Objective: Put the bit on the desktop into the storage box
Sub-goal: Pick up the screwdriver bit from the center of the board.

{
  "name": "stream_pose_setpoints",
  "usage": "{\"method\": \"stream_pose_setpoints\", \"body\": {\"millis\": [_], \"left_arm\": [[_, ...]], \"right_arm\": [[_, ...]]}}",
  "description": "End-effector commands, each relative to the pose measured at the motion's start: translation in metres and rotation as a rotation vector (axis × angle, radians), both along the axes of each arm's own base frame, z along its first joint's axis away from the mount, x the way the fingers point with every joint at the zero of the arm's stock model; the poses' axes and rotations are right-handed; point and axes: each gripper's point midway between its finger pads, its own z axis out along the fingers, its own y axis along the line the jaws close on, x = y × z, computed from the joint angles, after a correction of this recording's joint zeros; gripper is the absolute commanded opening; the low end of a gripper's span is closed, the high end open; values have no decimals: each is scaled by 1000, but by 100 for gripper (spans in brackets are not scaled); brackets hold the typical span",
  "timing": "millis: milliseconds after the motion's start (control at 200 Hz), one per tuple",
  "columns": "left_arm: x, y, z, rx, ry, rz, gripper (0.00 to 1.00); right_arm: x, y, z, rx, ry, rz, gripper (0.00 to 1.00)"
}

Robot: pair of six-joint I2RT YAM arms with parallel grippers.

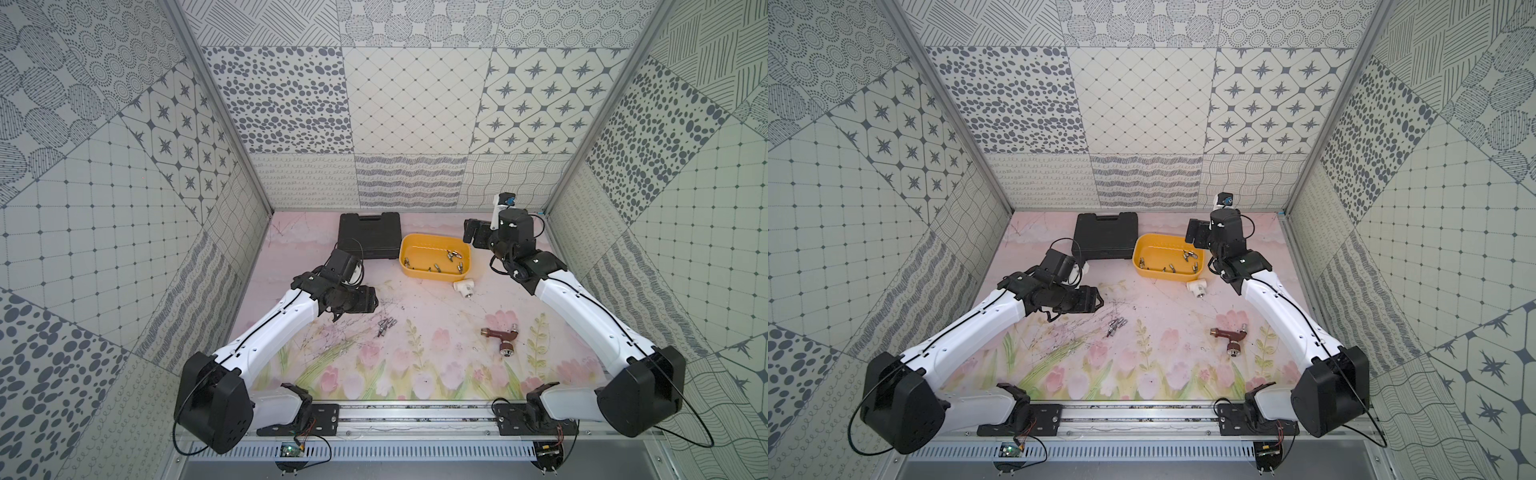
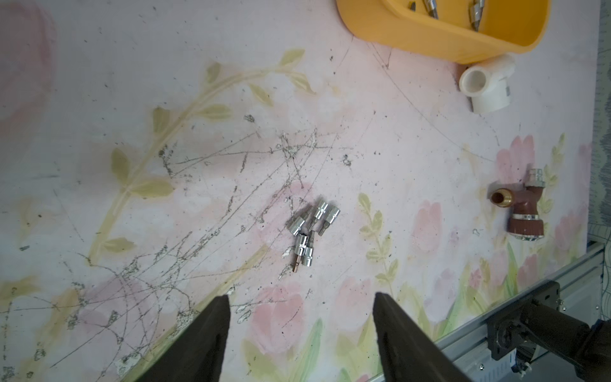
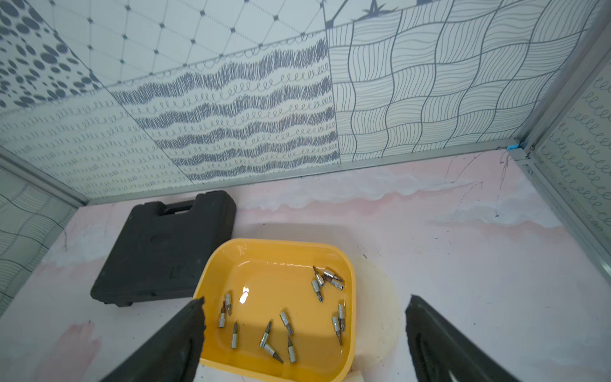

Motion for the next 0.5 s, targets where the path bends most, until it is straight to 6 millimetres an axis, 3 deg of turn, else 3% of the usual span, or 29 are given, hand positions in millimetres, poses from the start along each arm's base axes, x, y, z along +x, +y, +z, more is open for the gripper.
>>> {"method": "stream_pose_setpoints", "body": {"millis": [0,90,150,370,495], "left_arm": [[-28,-15,-21,10,132,-68,66],[-31,-21,-31,24,161,-90,60],[-32,-25,-36,34,176,-105,57],[-30,-37,-46,62,209,-163,46],[-28,-47,-48,82,215,-200,44]], "right_arm": [[-2,-15,50,156,-181,-41,97],[-10,-28,63,232,-261,-81,97],[-17,-35,62,277,-298,-107,97],[-24,-45,13,266,-240,-139,97],[-25,-58,8,268,-225,-161,97]]}}
